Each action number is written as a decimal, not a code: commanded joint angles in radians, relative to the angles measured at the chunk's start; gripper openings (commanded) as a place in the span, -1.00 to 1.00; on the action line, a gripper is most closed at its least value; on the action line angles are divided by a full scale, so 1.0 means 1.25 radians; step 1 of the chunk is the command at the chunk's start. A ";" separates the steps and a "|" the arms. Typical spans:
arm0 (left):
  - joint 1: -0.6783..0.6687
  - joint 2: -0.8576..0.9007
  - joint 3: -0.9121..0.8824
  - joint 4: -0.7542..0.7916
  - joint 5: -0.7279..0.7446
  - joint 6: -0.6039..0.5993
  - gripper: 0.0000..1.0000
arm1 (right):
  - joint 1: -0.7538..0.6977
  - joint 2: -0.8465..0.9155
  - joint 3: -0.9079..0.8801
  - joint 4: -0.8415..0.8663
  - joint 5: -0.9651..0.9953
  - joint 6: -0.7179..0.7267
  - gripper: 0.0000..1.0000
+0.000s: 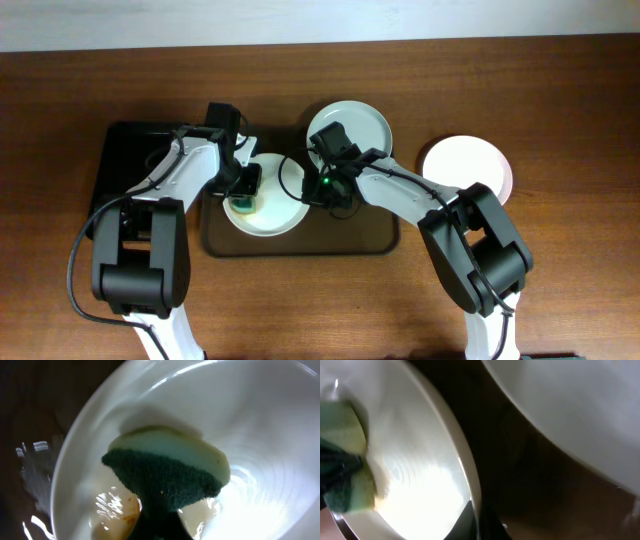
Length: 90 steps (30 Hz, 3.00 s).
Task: Clean dirty plates on tray and stack at the side
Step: 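Scrub the front pale green plate with the sponge in the left gripper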
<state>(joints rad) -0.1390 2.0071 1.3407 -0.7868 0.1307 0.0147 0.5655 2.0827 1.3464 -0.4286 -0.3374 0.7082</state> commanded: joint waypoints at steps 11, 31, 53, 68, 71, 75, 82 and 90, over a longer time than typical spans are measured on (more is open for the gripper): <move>0.002 0.031 -0.028 0.015 0.212 0.002 -0.99 | 0.003 0.015 0.010 -0.014 0.004 0.000 -0.92; 0.002 0.031 -0.026 0.195 0.164 -0.003 -0.99 | 0.004 0.015 0.010 -0.022 -0.002 0.000 -0.92; -0.001 0.031 -0.014 0.015 -0.176 -0.025 -0.99 | 0.004 0.015 0.010 -0.025 -0.002 -0.004 -0.92; -0.116 0.031 0.054 -0.034 -0.013 -0.012 -0.99 | 0.004 0.015 0.010 -0.025 -0.006 -0.010 -0.92; -0.050 0.031 0.054 -0.085 0.136 -0.012 -0.99 | 0.004 0.015 0.010 -0.025 -0.006 -0.010 -0.92; 0.036 0.032 0.054 0.079 0.126 -0.012 -0.99 | 0.004 0.015 0.010 -0.025 -0.008 -0.010 -0.92; 0.041 0.032 0.081 -0.124 0.079 -0.007 -0.99 | 0.004 0.015 0.010 -0.025 -0.008 -0.013 -0.92; 0.113 0.032 0.295 -0.187 0.224 0.055 -0.99 | 0.004 0.015 0.010 -0.025 -0.017 -0.016 -0.92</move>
<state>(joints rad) -0.0280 2.0483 1.6917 -1.0527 0.3870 0.0639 0.5701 2.0827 1.3514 -0.4595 -0.3500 0.6987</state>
